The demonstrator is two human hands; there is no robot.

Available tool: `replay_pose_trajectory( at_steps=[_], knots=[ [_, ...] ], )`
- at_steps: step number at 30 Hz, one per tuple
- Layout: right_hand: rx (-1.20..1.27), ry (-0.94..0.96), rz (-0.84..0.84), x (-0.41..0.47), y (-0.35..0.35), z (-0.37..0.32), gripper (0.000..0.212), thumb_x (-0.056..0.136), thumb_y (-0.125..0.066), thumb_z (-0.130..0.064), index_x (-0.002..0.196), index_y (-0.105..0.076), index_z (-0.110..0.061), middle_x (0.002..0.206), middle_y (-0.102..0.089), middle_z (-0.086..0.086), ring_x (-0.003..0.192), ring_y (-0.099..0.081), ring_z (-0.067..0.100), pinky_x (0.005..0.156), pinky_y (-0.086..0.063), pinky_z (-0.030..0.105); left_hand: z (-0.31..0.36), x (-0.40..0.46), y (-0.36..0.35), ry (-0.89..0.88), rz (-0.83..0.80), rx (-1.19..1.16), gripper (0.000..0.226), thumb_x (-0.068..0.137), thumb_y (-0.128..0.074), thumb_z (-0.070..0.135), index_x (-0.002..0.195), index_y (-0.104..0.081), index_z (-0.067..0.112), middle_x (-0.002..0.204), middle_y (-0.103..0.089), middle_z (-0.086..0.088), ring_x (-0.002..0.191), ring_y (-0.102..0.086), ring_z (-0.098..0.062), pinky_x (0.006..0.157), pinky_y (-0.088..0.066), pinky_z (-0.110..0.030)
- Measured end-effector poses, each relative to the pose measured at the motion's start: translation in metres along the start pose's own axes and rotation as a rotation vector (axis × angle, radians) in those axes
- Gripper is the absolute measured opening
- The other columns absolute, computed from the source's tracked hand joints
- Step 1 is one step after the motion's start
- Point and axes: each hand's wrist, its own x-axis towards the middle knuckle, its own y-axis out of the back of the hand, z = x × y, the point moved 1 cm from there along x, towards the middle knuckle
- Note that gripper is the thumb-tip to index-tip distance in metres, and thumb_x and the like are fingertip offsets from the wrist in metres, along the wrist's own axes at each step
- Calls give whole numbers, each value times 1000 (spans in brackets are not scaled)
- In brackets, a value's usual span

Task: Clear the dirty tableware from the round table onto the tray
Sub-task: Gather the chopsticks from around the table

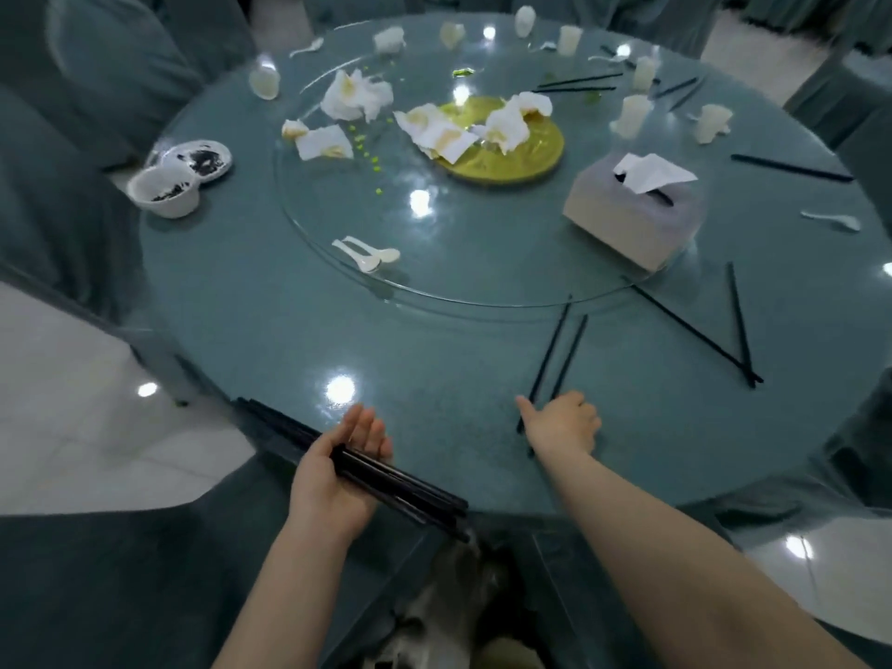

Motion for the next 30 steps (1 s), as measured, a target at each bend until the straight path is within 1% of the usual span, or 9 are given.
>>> replay_pose_trajectory(
  at_steps=[6, 10, 14, 18, 20, 22, 26, 28, 30],
  knots=[
    [-82, 69, -72, 1, -11, -15, 51, 94, -54, -32, 129, -39, 2, 136, -39, 21, 126, -35, 36, 99, -37, 44, -4, 16, 2, 3, 33, -41, 22, 96, -45, 14, 100, -66, 14, 75, -74, 3, 62, -71, -10, 73, -48, -29],
    [-138, 150, -153, 4, -3, -7, 36, 94, -51, -14, 125, -41, 1, 132, -45, 21, 120, -45, 36, 95, -41, 42, -12, 24, -8, 40, 29, -17, 24, 96, -43, 14, 96, -66, 13, 74, -74, 3, 61, -71, -10, 74, -49, -29],
    [-165, 189, -250, 8, 7, 9, 34, 93, -53, -14, 122, -44, 1, 128, -50, 19, 116, -51, 34, 95, -45, 41, -21, 32, -20, 60, 28, 18, 23, 96, -43, 13, 95, -66, 13, 73, -74, 2, 60, -71, -10, 72, -48, -29],
    [-268, 246, -315, 11, 18, 26, 23, 89, -45, -7, 111, -50, -1, 121, -53, 20, 111, -52, 34, 90, -47, 40, -30, 40, -39, 62, 12, 72, 23, 96, -42, 13, 95, -66, 13, 73, -74, 2, 60, -71, -10, 70, -48, -29],
    [-312, 246, -279, 14, 28, 36, 29, 88, -44, -6, 116, -46, 0, 123, -50, 19, 114, -49, 34, 92, -44, 40, -35, 43, -51, 66, 2, 92, 24, 96, -42, 13, 96, -66, 12, 74, -74, 2, 62, -71, -10, 70, -48, -29],
    [-276, 219, -243, 20, 40, 47, 25, 88, -44, -5, 113, -42, -3, 120, -51, 17, 111, -50, 34, 89, -43, 40, -41, 47, -63, 72, -10, 112, 25, 96, -42, 13, 95, -67, 12, 75, -74, 2, 62, -71, -10, 70, -48, -29],
    [-102, 163, -223, 42, 64, 84, 18, 92, -40, -6, 109, -36, -6, 94, -54, 11, 84, -55, 28, 70, -44, 35, -58, 55, -92, 93, -24, 171, 26, 97, -39, 12, 89, -64, 14, 68, -72, 4, 57, -69, -9, 73, -48, -28],
    [40, 131, -140, 56, 78, 105, 14, 95, -43, -16, 107, -39, -9, 82, -52, 3, 69, -50, 21, 58, -40, 33, -69, 59, -106, 100, -21, 198, 27, 96, -38, 12, 87, -63, 15, 65, -71, 4, 54, -69, -9, 73, -47, -27],
    [100, 114, -51, 73, 94, 123, 21, 96, -48, -33, 102, -41, -14, 76, -50, -2, 64, -48, 17, 53, -35, 33, -81, 61, -117, 104, -21, 227, 26, 96, -38, 12, 87, -63, 15, 64, -71, 4, 53, -68, -10, 74, -47, -27]
  ],
)
